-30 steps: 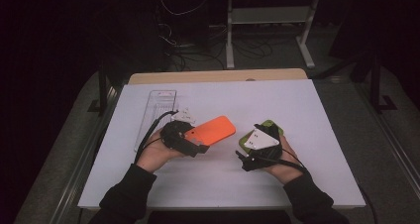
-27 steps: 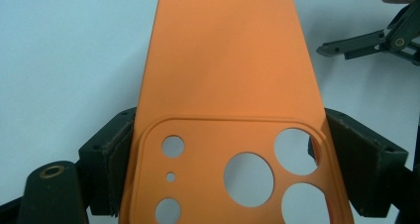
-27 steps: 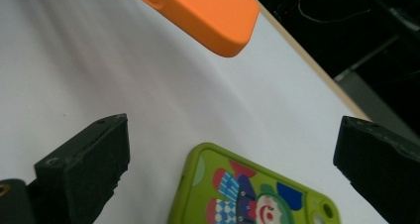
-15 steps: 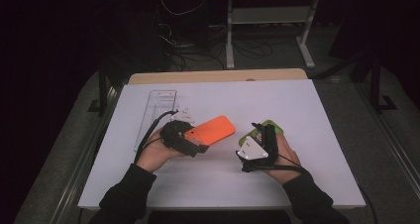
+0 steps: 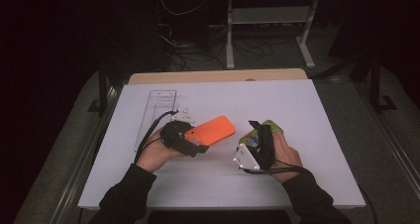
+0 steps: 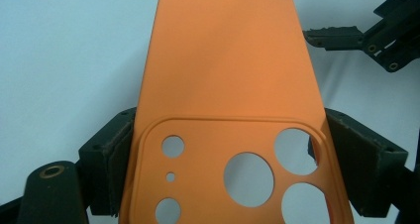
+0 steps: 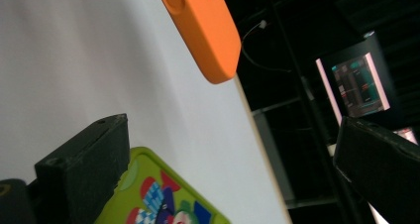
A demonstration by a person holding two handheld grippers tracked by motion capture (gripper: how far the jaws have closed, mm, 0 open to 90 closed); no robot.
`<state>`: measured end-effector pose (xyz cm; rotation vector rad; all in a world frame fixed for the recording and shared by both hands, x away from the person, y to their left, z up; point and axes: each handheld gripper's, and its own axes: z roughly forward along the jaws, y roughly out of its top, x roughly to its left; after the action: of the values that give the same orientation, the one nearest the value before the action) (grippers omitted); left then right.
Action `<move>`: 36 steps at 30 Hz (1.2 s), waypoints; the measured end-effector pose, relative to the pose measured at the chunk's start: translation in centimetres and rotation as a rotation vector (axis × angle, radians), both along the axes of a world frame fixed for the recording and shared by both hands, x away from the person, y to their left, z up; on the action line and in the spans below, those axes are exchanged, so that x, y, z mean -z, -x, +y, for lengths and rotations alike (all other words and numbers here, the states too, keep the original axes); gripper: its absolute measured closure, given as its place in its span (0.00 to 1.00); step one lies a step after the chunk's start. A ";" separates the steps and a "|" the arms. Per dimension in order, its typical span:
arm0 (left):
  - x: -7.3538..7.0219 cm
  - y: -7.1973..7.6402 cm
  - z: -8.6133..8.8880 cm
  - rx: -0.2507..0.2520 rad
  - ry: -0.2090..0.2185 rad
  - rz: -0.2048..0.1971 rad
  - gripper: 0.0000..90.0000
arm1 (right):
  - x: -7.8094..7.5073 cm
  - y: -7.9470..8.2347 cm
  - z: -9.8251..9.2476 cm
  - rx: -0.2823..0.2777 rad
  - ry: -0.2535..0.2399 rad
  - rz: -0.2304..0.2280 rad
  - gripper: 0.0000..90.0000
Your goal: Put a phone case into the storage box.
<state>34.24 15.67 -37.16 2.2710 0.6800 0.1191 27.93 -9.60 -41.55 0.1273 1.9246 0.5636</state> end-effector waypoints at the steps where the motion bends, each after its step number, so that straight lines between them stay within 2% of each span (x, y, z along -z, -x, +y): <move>1: 0.0 0.0 0.0 0.000 0.003 -0.003 0.18 | 0.1 0.1 0.2 -0.002 0.009 -0.016 0.00; 6: 0.1 -0.1 -0.1 0.011 -0.003 -0.005 0.18 | 0.4 0.3 0.7 -0.023 0.051 -0.061 0.00; 7: 0.0 -0.1 0.1 0.025 -0.025 -0.011 0.18 | 0.5 0.3 0.8 -0.027 0.056 -0.074 0.00; 9: 0.0 -0.1 0.0 0.015 -0.015 -0.006 0.18 | 0.6 0.4 1.0 -0.031 0.071 -0.089 0.00; 11: 0.0 -0.1 0.1 0.023 -0.026 -0.008 0.18 | 0.6 0.6 1.1 -0.035 0.105 -0.103 0.00; 13: 0.0 -0.1 0.1 0.020 -0.023 -0.007 0.18 | 0.8 0.7 1.2 -0.036 0.116 -0.121 0.00; 14: 0.0 -0.2 0.1 0.033 -0.030 -0.017 0.18 | 0.8 0.7 1.3 -0.040 0.128 -0.136 0.00; 16: 0.0 -0.1 0.0 0.021 -0.016 -0.014 0.18 | 0.8 0.6 1.4 -0.055 0.153 -0.173 0.00; 17: 0.0 -0.2 0.1 0.035 -0.033 -0.016 0.18 | 0.9 0.7 1.5 -0.057 0.164 -0.190 0.00; 19: 0.0 -0.1 0.0 0.028 -0.022 -0.008 0.18 | 1.0 0.8 1.6 -0.068 0.187 -0.216 0.00; 21: -0.1 -0.1 0.0 0.030 -0.033 -0.008 0.18 | 1.1 0.9 1.7 -0.072 0.192 -0.237 0.00; 22: 0.0 0.0 -0.1 0.009 -0.008 -0.001 0.18 | 1.1 0.9 1.8 -0.082 0.203 -0.246 0.00; 24: 0.0 0.1 -0.2 0.012 -0.003 0.003 0.18 | 1.2 0.9 2.0 -0.088 0.213 -0.283 0.00; 25: 0.0 0.0 -0.1 0.031 -0.025 -0.002 0.18 | 1.3 1.0 2.1 -0.091 0.215 -0.289 0.00; 26: 0.0 0.0 -0.1 0.032 -0.023 -0.002 0.18 | 1.3 1.0 2.2 -0.098 0.224 -0.287 0.00; 27: 0.1 0.0 -0.3 0.018 -0.003 0.000 0.18 | 1.5 1.1 2.4 -0.095 0.211 -0.276 0.00; 30: 0.0 0.1 -0.3 0.025 -0.006 0.005 0.18 | 1.6 1.1 2.8 -0.118 0.239 -0.306 0.00; 31: -0.1 0.0 -0.1 0.042 -0.032 -0.002 0.18 | 1.6 1.1 2.9 -0.120 0.244 -0.316 0.00; 32: -0.1 0.0 -0.2 0.044 -0.032 -0.002 0.18 | 1.7 1.1 3.0 -0.109 0.224 -0.315 0.00; 33: -0.1 0.1 -0.3 0.038 -0.022 0.002 0.18 | 1.7 1.0 3.1 -0.122 0.243 -0.324 0.00; 34: 0.0 0.2 -0.4 0.027 -0.004 0.002 0.18 | 1.7 1.0 3.2 -0.121 0.242 -0.327 0.00; 36: 0.0 0.1 -0.4 0.034 -0.016 0.002 0.18 | 1.7 0.9 3.4 -0.119 0.245 -0.327 0.01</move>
<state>34.10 15.26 -37.14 2.2972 0.6431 0.1067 27.07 -6.20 -43.25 -0.2249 1.6712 0.3946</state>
